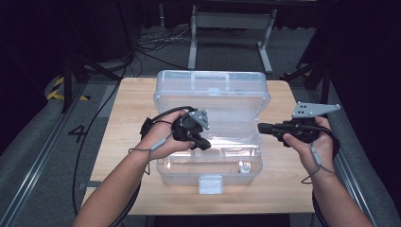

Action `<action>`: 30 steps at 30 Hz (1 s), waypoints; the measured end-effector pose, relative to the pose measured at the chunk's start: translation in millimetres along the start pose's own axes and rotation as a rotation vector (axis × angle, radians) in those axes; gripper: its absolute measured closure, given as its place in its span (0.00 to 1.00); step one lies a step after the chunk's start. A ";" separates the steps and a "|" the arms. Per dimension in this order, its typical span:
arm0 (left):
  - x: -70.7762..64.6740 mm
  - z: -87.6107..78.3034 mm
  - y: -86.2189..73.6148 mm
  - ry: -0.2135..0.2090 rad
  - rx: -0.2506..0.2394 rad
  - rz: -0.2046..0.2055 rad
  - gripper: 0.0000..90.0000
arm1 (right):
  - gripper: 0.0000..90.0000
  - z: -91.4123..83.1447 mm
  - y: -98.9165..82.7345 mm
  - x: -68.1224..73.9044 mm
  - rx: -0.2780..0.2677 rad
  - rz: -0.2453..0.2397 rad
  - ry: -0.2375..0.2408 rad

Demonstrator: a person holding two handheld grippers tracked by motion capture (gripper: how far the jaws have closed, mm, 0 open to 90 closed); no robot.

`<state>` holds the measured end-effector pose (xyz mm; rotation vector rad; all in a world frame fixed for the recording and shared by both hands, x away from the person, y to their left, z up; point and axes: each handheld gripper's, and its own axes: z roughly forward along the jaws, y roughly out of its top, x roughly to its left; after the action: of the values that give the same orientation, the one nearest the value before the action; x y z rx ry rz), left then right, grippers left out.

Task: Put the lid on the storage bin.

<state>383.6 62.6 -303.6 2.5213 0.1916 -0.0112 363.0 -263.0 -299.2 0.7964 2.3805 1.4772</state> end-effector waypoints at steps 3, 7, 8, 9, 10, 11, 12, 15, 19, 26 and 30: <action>-0.3 0.4 -0.7 -0.002 -0.002 0.000 0.98 | 1.00 -0.9 0.2 -1.0 -0.016 0.003 -0.005; -0.8 1.1 -3.2 -0.007 -0.015 -0.007 0.98 | 1.00 -1.7 0.5 -2.8 -0.031 0.012 -0.007; -1.2 1.1 -3.5 -0.003 -0.014 -0.002 0.98 | 1.00 -1.5 0.2 -3.6 -0.031 0.021 -0.005; -2.5 1.5 -4.0 0.000 -0.015 -0.004 0.98 | 1.00 -1.3 -0.3 -4.4 -0.038 0.027 -0.001; -3.2 1.6 -4.2 0.002 -0.013 -0.002 0.98 | 1.00 -1.0 -0.9 -5.3 -0.042 0.039 0.001; -3.6 1.7 -4.4 0.003 -0.012 -0.001 0.98 | 1.00 -0.5 -1.3 -6.3 -0.046 0.045 0.002; -3.6 1.7 -4.4 0.003 -0.012 -0.001 0.97 | 1.00 -0.3 -1.7 -7.1 -0.053 0.049 0.002; -2.6 2.6 -6.6 -0.010 -0.025 -0.019 0.97 | 1.00 0.6 -2.5 -8.9 -0.060 0.057 -0.001; -4.2 2.9 -7.9 -0.008 -0.025 -0.016 0.97 | 1.00 2.0 -4.8 -11.3 -0.054 0.072 -0.018; -6.4 5.6 -10.1 -0.019 -0.025 -0.020 0.96 | 1.00 -0.5 -5.2 -13.7 -0.080 0.081 -0.030; -8.1 7.9 -11.4 -0.030 -0.018 -0.022 0.96 | 1.00 -1.6 -5.6 -14.7 -0.094 0.093 -0.035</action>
<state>374.3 66.1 -316.1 2.4993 0.2064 -0.0556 372.5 -274.4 -304.7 0.9130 2.2584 1.5847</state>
